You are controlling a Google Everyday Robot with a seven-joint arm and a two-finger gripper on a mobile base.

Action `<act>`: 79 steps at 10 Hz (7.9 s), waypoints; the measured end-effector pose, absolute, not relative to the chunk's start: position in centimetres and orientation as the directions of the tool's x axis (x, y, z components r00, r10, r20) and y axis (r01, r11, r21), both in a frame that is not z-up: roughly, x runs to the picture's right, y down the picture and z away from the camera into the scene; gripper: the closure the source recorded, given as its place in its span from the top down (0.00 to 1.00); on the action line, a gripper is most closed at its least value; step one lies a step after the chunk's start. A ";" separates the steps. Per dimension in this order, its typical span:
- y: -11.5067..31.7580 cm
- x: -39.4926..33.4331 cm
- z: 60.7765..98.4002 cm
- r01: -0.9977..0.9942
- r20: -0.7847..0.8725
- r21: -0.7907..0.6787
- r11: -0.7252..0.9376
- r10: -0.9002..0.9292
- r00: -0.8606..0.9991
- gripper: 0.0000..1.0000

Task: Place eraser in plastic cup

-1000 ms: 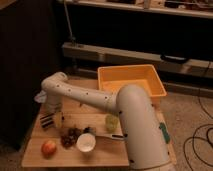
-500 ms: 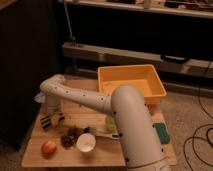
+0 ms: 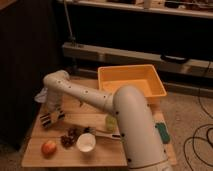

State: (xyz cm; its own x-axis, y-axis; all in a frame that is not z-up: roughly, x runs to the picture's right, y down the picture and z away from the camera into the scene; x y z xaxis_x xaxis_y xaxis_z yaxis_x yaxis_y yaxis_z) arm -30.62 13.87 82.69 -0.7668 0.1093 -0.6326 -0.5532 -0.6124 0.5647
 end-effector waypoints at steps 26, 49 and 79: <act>1.6 2.5 75.3 -0.214 -0.338 0.644 -0.735 -0.023 -0.941 0.00; 12.2 5.4 72.0 -0.215 -0.303 0.651 -0.728 0.011 -0.953 0.00; 13.6 2.8 74.9 -0.283 -0.339 0.625 -0.727 0.073 -0.938 0.74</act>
State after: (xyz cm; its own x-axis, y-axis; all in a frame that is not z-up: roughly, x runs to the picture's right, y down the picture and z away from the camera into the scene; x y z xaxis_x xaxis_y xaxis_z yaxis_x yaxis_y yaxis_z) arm 2.79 13.60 74.87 -0.9381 0.0733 -0.3386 -0.2826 -0.7274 0.6253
